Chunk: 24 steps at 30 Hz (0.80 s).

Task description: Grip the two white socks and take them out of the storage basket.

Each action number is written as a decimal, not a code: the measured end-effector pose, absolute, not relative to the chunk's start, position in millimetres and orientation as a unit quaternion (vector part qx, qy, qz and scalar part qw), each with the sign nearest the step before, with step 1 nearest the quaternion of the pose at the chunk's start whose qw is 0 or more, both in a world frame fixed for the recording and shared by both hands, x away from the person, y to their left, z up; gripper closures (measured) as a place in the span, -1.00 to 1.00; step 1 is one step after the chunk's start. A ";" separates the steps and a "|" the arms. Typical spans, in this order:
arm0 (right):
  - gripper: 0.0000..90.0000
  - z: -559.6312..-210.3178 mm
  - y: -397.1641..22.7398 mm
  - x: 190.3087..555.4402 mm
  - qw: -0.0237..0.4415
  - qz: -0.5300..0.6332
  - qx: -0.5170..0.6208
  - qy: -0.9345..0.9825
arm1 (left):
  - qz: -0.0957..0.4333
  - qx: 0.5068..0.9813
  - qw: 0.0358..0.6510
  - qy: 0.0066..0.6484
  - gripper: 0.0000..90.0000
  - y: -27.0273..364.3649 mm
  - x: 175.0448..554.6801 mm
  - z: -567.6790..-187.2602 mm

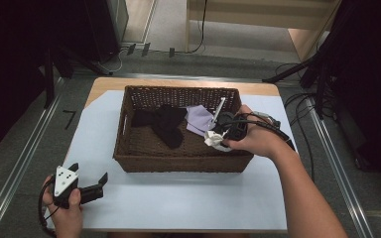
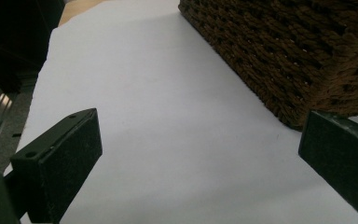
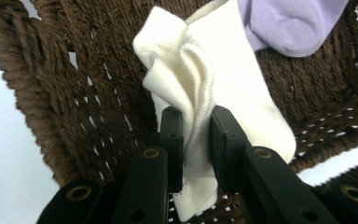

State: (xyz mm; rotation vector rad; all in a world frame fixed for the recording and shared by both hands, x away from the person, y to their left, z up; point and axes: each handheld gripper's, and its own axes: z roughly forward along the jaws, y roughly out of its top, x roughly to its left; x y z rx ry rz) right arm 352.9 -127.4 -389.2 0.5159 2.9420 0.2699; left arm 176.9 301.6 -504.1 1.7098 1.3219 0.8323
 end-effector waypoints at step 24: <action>0.69 -356.5 -130.3 351.4 0.075 0.082 0.171 0.979 | 0.328 0.676 0.402 0.523 -1.00 301.8 176.8 -504.0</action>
